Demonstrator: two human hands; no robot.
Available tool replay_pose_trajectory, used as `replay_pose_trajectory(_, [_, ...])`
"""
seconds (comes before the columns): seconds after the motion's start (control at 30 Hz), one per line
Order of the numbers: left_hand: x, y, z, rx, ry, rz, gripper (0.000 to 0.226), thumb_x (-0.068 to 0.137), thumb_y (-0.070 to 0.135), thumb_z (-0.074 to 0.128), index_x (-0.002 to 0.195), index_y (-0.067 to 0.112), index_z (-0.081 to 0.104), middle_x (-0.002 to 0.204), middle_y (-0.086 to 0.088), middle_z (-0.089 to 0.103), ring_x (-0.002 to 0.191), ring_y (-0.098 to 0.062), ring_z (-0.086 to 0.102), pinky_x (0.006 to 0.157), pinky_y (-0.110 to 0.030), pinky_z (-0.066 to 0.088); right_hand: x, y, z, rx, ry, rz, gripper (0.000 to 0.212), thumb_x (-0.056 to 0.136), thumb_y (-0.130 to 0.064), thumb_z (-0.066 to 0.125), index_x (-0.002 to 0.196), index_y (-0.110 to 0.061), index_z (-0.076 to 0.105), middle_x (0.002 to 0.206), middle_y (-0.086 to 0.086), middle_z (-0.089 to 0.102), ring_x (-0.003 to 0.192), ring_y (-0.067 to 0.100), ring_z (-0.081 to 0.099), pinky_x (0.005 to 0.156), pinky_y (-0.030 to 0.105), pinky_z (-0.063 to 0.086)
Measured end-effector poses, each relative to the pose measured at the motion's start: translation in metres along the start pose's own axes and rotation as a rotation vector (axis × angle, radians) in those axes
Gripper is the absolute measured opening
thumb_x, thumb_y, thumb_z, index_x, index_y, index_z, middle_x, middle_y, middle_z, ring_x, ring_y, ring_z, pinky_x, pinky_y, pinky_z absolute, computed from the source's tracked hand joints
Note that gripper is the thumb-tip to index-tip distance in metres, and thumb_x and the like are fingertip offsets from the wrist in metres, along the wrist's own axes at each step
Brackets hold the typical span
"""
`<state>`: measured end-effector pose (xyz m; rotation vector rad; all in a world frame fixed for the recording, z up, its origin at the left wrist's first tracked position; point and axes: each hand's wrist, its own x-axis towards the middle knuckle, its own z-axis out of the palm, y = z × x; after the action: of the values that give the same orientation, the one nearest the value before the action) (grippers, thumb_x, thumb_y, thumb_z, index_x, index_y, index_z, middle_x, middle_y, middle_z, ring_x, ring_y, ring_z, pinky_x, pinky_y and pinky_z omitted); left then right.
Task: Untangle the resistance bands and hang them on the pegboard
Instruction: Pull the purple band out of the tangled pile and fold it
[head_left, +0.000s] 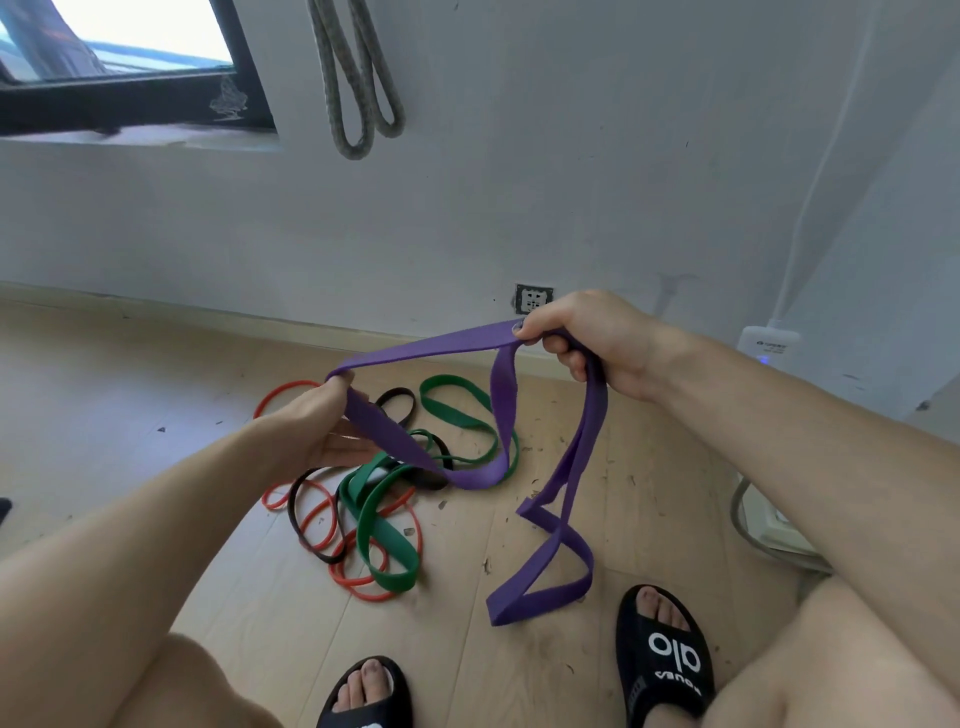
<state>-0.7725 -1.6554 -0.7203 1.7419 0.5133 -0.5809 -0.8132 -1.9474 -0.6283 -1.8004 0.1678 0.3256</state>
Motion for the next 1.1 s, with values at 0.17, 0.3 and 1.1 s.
replay_pose_trajectory(0.17, [-0.002,-0.001,-0.003,-0.028,-0.109,-0.071,0.073,0.103,0.066,0.032,0.116,0.001,0.063,0.106,-0.025,0.076,0.099,-0.038,0.075,0.089,-0.045,0.061,0.001,-0.003,0.0,0.02,0.015,0.015,0.014,0.084,-0.021,0.07,0.073,-0.014,0.065,0.053,-0.008,0.039,0.043,0.009,0.031,0.041,0.022,0.028])
replay_pose_trajectory(0.3, [0.007,-0.002,-0.011,0.056,0.077,0.03,0.052,0.102,0.048,0.055,0.112,-0.002,0.064,0.088,-0.02,0.078,0.079,-0.027,0.075,0.068,-0.031,0.063,0.002,-0.001,-0.004,0.031,0.07,0.04,0.012,0.084,-0.02,0.069,0.075,-0.013,0.066,0.052,-0.008,0.04,0.042,0.009,0.032,0.04,0.021,0.029])
replay_pose_trajectory(1.1, [0.006,-0.015,-0.015,0.709,0.052,0.073,0.039,0.098,0.015,0.065,0.133,0.011,0.049,0.107,-0.015,0.068,0.082,-0.023,0.071,0.073,-0.036,0.064,-0.005,-0.002,-0.007,-0.032,-0.047,0.052,0.014,0.087,-0.024,0.066,0.078,-0.014,0.062,0.054,-0.007,0.039,0.043,0.01,0.03,0.042,0.022,0.027])
